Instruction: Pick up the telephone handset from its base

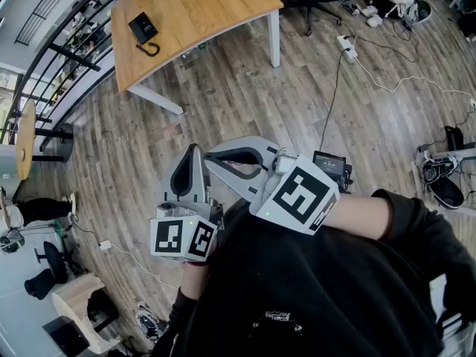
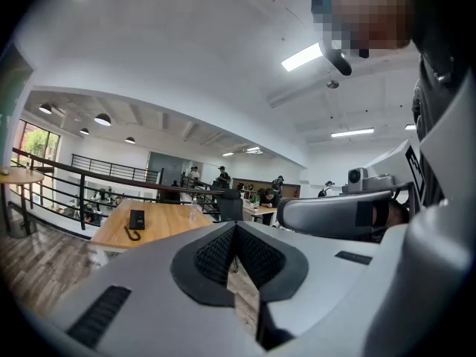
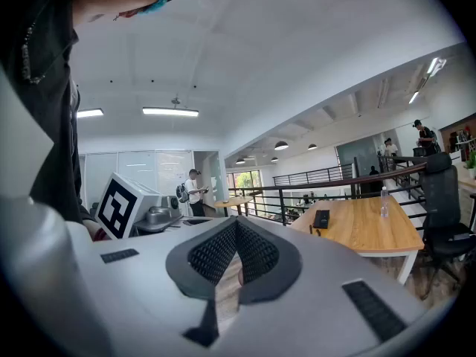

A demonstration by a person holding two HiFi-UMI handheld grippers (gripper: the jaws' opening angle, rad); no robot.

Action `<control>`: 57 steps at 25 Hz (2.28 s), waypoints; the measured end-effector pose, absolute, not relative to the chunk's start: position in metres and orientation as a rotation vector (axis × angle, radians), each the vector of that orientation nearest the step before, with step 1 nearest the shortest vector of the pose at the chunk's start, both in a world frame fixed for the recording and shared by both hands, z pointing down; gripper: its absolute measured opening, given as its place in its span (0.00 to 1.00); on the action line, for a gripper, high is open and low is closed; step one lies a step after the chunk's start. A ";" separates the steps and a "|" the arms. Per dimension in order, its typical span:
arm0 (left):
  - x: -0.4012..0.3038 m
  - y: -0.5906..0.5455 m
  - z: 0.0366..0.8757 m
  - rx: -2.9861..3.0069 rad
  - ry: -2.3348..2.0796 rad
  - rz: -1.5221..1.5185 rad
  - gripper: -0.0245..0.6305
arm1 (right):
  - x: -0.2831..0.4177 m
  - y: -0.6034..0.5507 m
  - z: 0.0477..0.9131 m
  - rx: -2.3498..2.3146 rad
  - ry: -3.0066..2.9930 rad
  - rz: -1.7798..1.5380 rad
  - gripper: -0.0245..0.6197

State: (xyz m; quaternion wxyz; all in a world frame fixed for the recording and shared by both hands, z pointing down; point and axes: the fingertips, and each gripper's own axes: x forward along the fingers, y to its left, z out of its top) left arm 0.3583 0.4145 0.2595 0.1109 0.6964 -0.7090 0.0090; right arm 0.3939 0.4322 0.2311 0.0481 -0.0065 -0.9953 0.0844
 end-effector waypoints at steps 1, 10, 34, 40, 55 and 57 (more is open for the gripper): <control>0.361 0.415 0.259 2.048 -2.084 0.030 0.05 | 0.396 0.434 0.231 -0.019 -3.035 0.260 0.06; 0.377 0.406 0.263 2.044 -2.063 0.045 0.05 | 0.414 0.426 0.233 0.014 -3.043 0.280 0.06; 0.317 0.345 0.281 2.088 -1.986 0.021 0.05 | 0.360 0.414 0.234 -0.018 -2.998 0.047 0.07; 0.267 0.316 0.287 2.101 -1.958 0.009 0.05 | 0.306 0.391 0.237 0.013 -2.996 0.020 0.07; 0.132 0.288 0.288 2.205 -1.785 -0.010 0.05 | 0.160 0.335 0.236 0.171 -3.015 0.164 0.07; 0.115 0.288 0.288 2.208 -1.780 -0.026 0.05 | 0.143 0.336 0.237 0.159 -3.008 0.180 0.07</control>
